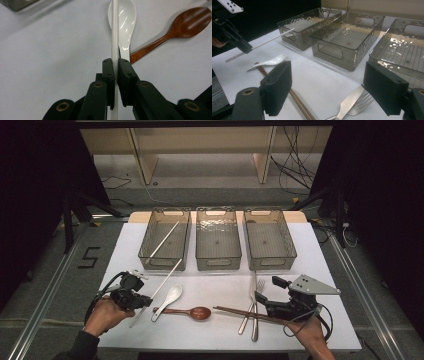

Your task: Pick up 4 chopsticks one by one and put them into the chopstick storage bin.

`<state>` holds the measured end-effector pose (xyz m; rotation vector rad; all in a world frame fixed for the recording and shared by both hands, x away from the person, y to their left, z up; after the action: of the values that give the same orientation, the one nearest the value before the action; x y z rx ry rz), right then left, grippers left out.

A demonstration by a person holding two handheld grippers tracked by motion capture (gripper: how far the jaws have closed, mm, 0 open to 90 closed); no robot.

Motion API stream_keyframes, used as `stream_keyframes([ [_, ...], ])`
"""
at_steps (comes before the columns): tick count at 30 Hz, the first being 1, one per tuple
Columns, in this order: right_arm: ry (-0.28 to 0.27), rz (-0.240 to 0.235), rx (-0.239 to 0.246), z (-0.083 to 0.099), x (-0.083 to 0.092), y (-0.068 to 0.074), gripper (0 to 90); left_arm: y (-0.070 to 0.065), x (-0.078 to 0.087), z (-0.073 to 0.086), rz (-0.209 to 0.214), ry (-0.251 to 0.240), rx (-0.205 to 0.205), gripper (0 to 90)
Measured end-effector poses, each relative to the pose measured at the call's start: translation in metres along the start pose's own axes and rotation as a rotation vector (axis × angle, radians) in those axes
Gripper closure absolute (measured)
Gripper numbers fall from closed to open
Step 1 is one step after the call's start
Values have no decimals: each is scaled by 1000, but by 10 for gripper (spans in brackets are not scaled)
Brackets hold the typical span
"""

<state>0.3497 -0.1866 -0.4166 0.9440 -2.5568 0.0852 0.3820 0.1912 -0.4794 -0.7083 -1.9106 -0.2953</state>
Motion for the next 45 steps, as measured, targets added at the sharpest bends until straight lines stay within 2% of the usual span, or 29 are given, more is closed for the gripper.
stream_keyframes([
  [6,-2,1,-6,0,1,-1,238,0,6,-13,40,-49,6,838],
  [8,1,-1,-5,0,0,-1,237,2,8,-21,33,-83,3,838],
  [10,2,-4,-4,0,0,0,236,5,8,-28,20,-89,-5,838],
  [21,-1,-1,-13,0,1,-1,237,9,19,-68,22,-168,-24,837],
  [26,0,1,-14,0,0,-2,237,14,20,-86,18,-181,-42,837],
  [33,0,1,-14,0,1,-2,237,28,23,-112,-16,-202,-46,837],
  [36,-2,1,-13,0,1,-2,237,35,26,-123,-23,-226,-31,837],
  [39,-3,-1,-16,0,1,-2,237,47,28,-136,-49,-247,-18,837],
  [45,-2,0,-18,0,1,-2,237,63,26,-151,-80,-246,-17,837],
])
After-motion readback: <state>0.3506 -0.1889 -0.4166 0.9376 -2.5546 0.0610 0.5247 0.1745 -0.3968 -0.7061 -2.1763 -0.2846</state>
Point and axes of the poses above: each handheld gripper's, and its own axes: x roughly backward along the jaws, z roughly out of its underside, y roughly to its left, the point moved 7 cm from there along -x, roughly forward along the jaws, and after that the axes turned 1 degree about z, right-handed, at the moved point
